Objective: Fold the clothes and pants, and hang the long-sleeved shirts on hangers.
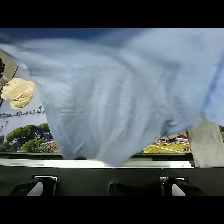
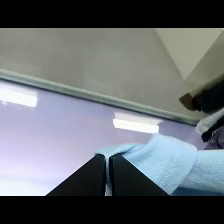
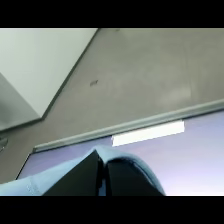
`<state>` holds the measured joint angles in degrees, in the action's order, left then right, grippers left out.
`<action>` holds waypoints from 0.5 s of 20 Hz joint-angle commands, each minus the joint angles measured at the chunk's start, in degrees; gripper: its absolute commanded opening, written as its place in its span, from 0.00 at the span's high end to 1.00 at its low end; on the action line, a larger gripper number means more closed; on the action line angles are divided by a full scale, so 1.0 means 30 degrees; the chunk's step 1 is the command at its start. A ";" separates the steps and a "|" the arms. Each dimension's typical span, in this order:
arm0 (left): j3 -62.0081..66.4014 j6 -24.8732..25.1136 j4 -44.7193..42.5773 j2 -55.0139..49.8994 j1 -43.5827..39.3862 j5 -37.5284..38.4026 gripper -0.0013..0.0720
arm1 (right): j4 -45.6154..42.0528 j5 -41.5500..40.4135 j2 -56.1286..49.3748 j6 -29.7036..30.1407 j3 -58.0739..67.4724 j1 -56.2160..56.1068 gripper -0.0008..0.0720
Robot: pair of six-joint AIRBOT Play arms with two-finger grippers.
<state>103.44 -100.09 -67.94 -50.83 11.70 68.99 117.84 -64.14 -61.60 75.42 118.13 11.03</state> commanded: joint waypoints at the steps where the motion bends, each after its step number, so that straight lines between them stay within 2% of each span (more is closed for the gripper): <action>1: -0.2368 -0.0146 -0.0291 -0.2310 -0.0007 0.0284 0.96 | 0.2186 0.0969 -0.4510 0.0743 -0.1093 -0.0721 0.94; 3: -0.4415 -0.0153 -0.0816 -0.4138 0.0000 -0.0969 0.96 | 0.2069 0.2353 -0.7796 0.2076 -0.1093 -0.2645 0.94; 5: -0.6353 -0.0146 -0.1151 -0.6098 -0.0007 -0.2929 0.96 | 0.1311 0.3818 -1.0965 0.2047 -0.1086 -0.4459 0.94; 7: -0.7730 -0.0153 -0.1137 -0.8087 -0.0007 -0.4554 0.96 | 0.1202 0.4794 -1.3872 0.1209 -0.1086 -0.5741 0.94; 10: -0.8561 -0.0146 -0.1137 -1.0659 -0.0124 -0.6178 0.96 | 0.1231 0.4430 -1.7121 -0.0510 -0.1086 -0.7089 0.94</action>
<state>81.38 -100.51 -71.66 -75.70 11.62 56.45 120.92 -52.03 -103.33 77.65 114.89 -5.93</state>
